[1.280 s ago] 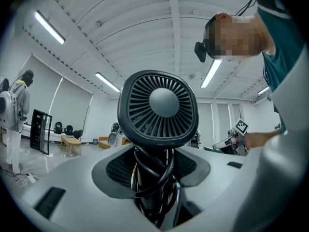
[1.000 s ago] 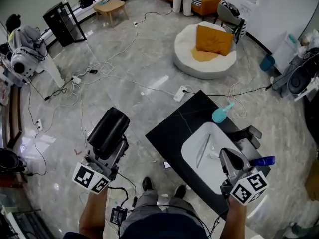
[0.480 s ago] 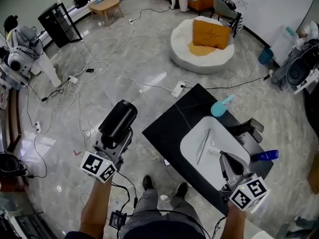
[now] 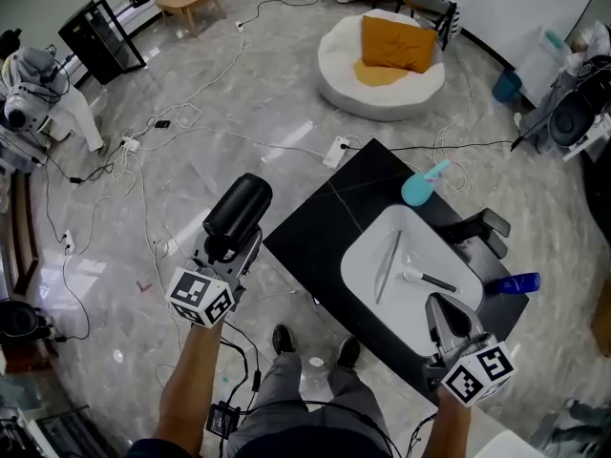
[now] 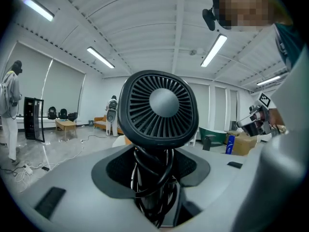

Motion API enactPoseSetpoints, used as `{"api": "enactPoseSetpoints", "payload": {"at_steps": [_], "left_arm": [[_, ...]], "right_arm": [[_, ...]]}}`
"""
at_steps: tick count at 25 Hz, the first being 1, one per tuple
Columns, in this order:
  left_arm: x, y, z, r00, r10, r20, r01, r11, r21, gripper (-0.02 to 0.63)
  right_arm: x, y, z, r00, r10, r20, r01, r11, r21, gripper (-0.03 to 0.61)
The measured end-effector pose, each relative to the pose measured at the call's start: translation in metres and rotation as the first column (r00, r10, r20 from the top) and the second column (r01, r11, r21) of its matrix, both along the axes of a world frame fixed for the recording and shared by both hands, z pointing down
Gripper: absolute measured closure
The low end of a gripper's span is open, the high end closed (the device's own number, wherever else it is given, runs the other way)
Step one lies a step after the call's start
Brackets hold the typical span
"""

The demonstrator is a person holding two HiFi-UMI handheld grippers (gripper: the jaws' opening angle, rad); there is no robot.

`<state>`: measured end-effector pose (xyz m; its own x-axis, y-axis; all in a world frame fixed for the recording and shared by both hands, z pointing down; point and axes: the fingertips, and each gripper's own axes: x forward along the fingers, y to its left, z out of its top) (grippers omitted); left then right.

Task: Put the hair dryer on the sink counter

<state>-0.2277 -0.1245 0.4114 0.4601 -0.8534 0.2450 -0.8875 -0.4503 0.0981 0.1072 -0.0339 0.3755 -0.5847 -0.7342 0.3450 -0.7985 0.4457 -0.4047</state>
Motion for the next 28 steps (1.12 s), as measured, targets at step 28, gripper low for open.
{"api": "enactPoseSetpoints", "payload": {"at_steps": [28], "left_arm": [[0.120,-0.025,0.094,0.972,0.177,0.154,-0.160,0.980,-0.118,0.403]], "right_arm": [[0.035,-0.007,0.052,0.999,0.044,0.021,-0.043,0.997,-0.068,0.568]]}}
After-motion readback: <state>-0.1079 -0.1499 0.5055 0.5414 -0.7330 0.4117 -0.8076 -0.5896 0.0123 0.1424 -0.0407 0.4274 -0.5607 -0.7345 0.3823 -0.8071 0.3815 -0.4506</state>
